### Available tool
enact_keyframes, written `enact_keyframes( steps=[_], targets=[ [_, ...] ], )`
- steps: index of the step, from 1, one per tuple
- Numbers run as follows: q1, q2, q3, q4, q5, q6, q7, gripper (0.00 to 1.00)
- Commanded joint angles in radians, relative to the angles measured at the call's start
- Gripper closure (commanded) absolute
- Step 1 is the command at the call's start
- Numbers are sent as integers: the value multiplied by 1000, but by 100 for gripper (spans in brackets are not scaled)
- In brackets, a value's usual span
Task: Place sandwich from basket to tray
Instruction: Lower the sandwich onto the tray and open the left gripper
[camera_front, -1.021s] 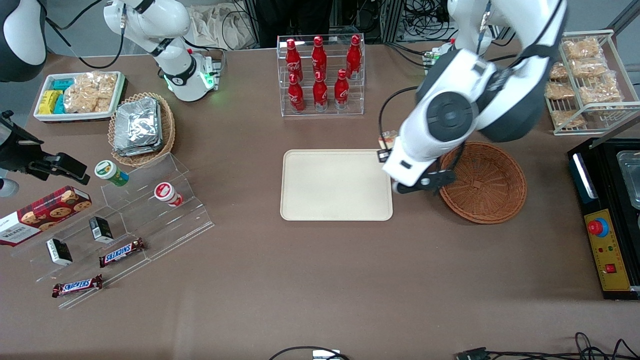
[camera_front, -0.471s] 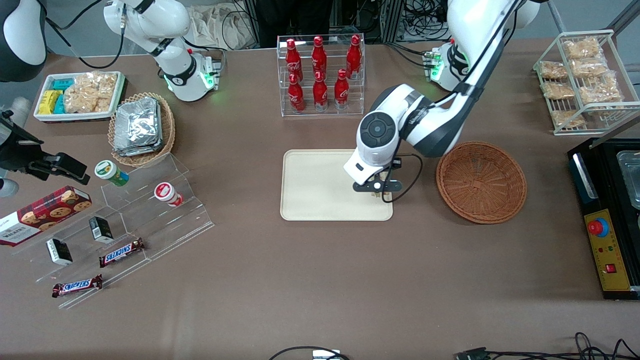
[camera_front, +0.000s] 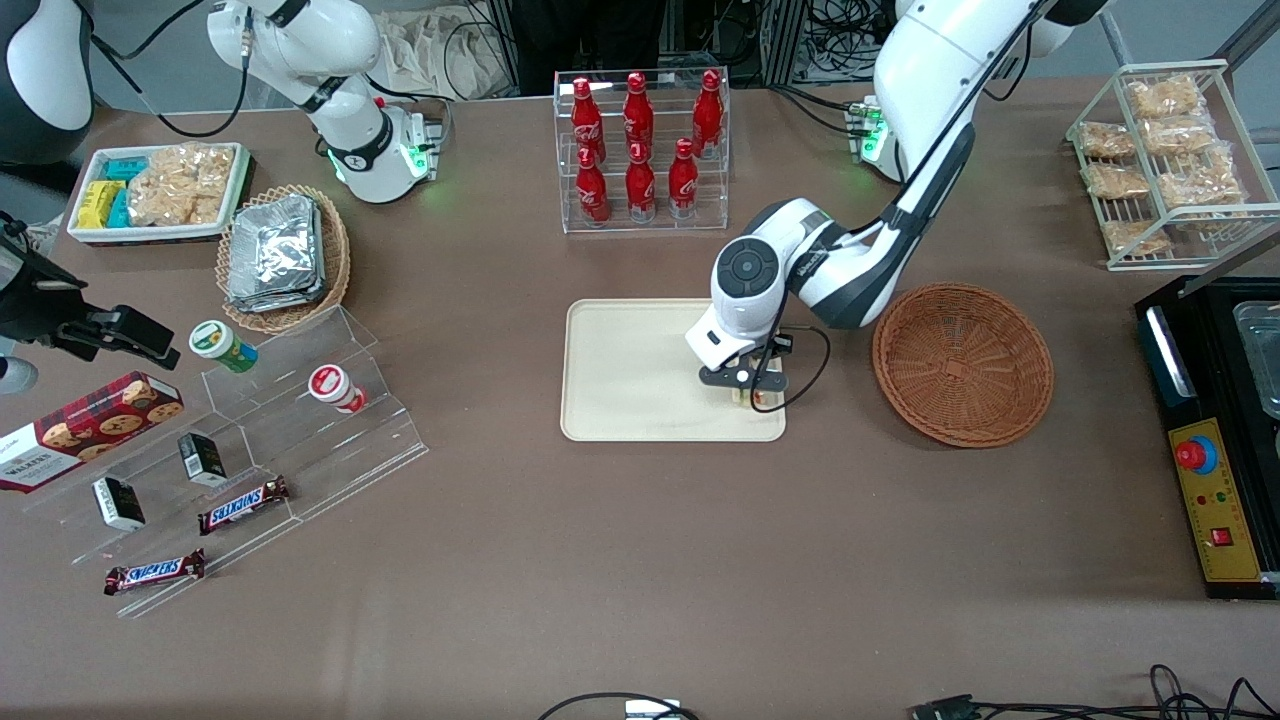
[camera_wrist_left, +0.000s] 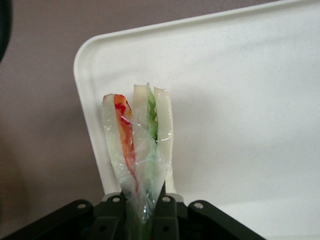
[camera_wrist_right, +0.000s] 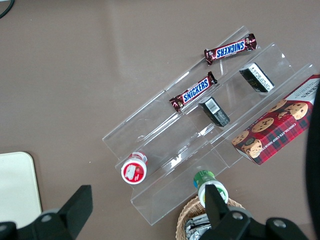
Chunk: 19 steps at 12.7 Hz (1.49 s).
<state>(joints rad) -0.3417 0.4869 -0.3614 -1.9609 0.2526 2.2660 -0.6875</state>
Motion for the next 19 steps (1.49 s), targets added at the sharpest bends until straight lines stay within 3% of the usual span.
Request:
enact_keyframes(
  steps=[1,2,3,4,13,19],
  targets=[
    [6,16,4,-27,20,76,13,100],
    [6,25,6,-29,20,85,13,100],
    [7,30,7,-29,20,86,13,59],
    [7,29,9,-29,20,84,11,1],
    [69,-85,7,-6,-10,-17,-10,0],
    [127,-212,6,238,-134,-401,6,0]
  ],
)
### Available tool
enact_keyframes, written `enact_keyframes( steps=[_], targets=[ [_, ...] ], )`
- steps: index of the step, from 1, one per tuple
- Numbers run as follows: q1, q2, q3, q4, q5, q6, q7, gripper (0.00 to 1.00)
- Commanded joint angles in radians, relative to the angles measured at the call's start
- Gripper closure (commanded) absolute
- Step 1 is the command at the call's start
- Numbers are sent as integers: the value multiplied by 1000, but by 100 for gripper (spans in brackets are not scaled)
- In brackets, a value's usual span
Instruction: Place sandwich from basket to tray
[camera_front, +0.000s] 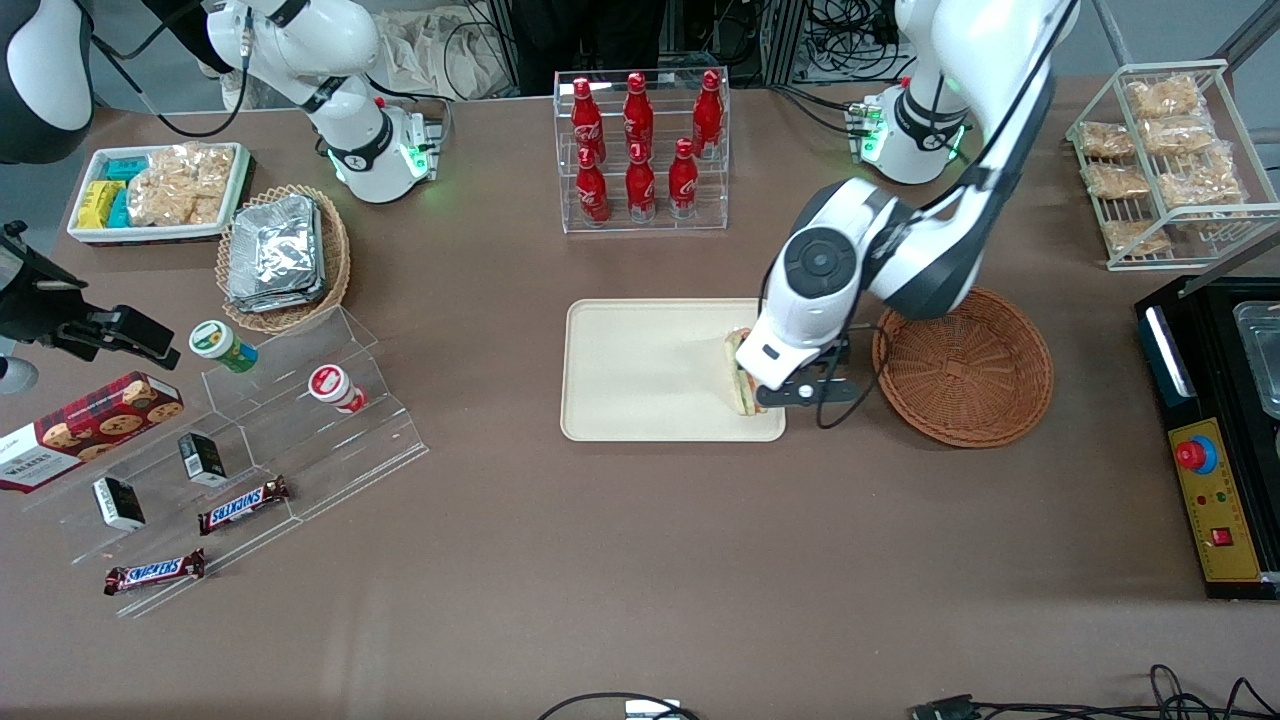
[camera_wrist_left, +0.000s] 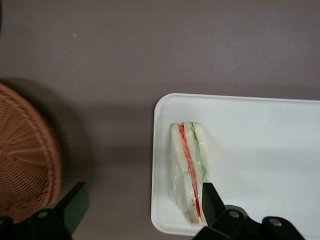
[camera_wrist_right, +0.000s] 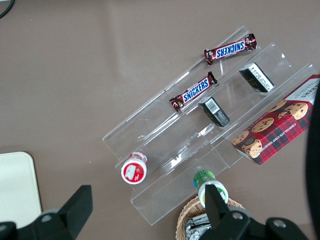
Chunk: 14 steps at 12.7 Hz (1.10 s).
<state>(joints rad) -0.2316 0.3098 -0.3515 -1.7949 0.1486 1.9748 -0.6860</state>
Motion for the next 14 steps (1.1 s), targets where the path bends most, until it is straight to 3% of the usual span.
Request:
enact_keyframes(
  steps=[1,4,6,14],
  targets=[
    [44,-53,-6,118,-44,-184,37,0],
    [125,-116,-4,254,-118,-431,184,0],
    [178,-208,-3,249,-142,-517,279,0],
    [443,-382,0,149,-156,-593,543,0]
  ],
)
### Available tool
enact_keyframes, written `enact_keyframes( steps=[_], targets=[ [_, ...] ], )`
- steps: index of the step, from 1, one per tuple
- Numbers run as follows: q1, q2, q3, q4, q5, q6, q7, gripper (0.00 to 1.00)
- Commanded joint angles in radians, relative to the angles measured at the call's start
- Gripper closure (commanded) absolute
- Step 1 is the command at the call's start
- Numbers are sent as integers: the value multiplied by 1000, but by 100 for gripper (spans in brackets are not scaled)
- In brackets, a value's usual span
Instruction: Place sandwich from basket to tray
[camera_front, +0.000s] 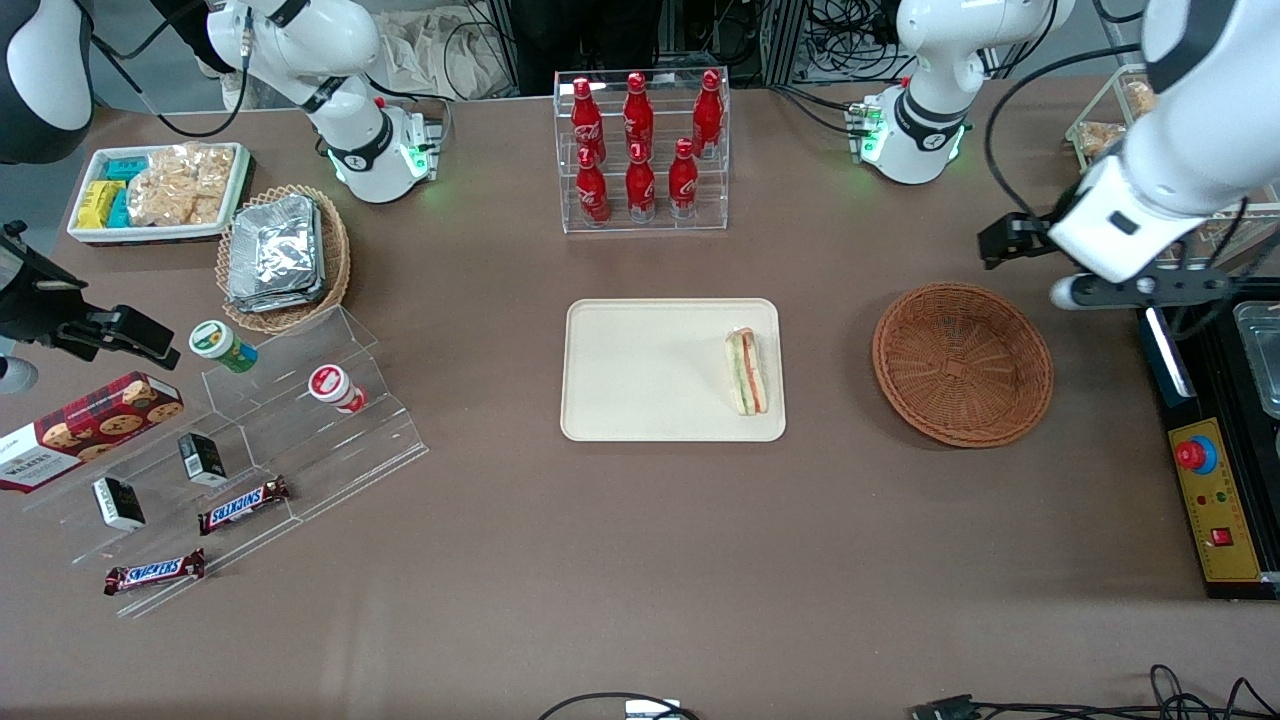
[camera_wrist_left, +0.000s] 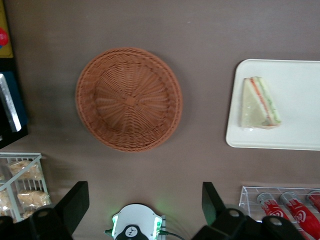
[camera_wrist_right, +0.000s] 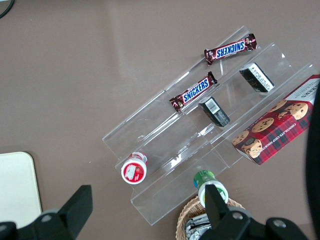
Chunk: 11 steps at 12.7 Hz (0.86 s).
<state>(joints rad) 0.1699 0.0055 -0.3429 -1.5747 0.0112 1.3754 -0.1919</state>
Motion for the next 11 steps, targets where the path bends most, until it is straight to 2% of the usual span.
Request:
enact_keyframes(
  steps=[1,3,5,8,9,11],
  targets=[
    [62,-100,-8,-91,-19,11,86,0],
    [76,-130,-10,-113,-19,16,101,0],
    [44,-130,16,-108,-19,21,101,0],
    [-177,-128,241,-107,-8,24,101,0],
    [-211,-125,267,-100,-4,28,100,0],
    [-207,-111,260,-65,7,28,80,0]
  ],
)
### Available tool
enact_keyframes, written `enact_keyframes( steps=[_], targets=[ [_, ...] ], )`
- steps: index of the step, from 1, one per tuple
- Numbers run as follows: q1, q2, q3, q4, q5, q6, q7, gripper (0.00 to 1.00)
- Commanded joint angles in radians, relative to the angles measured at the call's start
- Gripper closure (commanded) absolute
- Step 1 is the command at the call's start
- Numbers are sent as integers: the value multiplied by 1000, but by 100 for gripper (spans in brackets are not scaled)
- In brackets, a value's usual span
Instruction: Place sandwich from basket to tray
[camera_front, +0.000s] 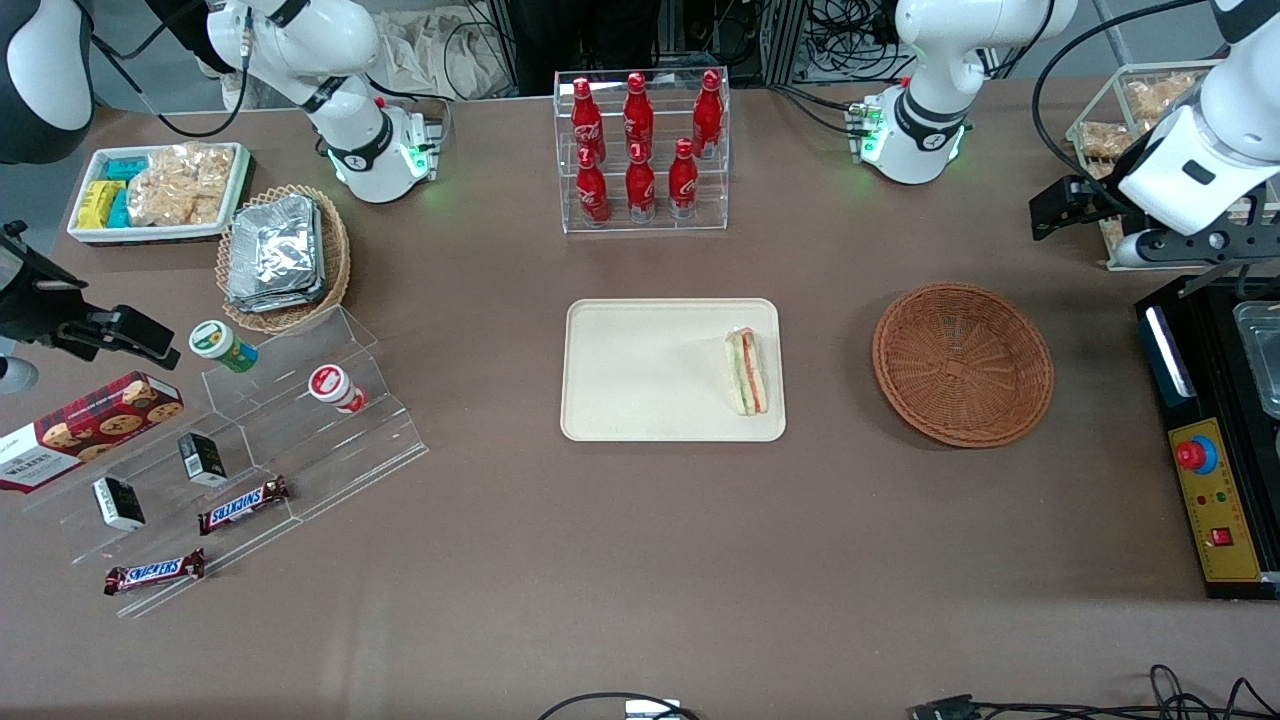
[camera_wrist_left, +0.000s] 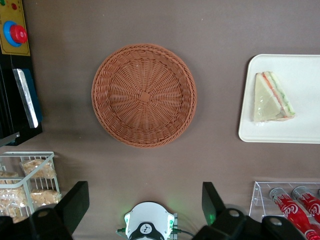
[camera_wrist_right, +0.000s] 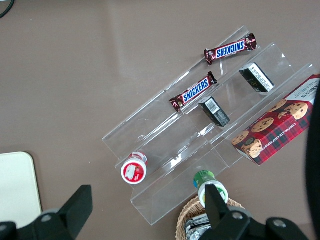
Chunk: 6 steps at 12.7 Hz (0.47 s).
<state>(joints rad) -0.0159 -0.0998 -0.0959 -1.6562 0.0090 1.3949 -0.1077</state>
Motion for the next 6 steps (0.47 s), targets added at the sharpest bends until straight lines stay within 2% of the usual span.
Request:
enact_keyframes(
  steps=[1,3,6],
  targets=[
    [-16,6,12,27,12,9,-4,0],
    [-13,50,-14,93,28,-5,3,0],
    [14,55,-31,104,19,-5,-41,0]
  ],
)
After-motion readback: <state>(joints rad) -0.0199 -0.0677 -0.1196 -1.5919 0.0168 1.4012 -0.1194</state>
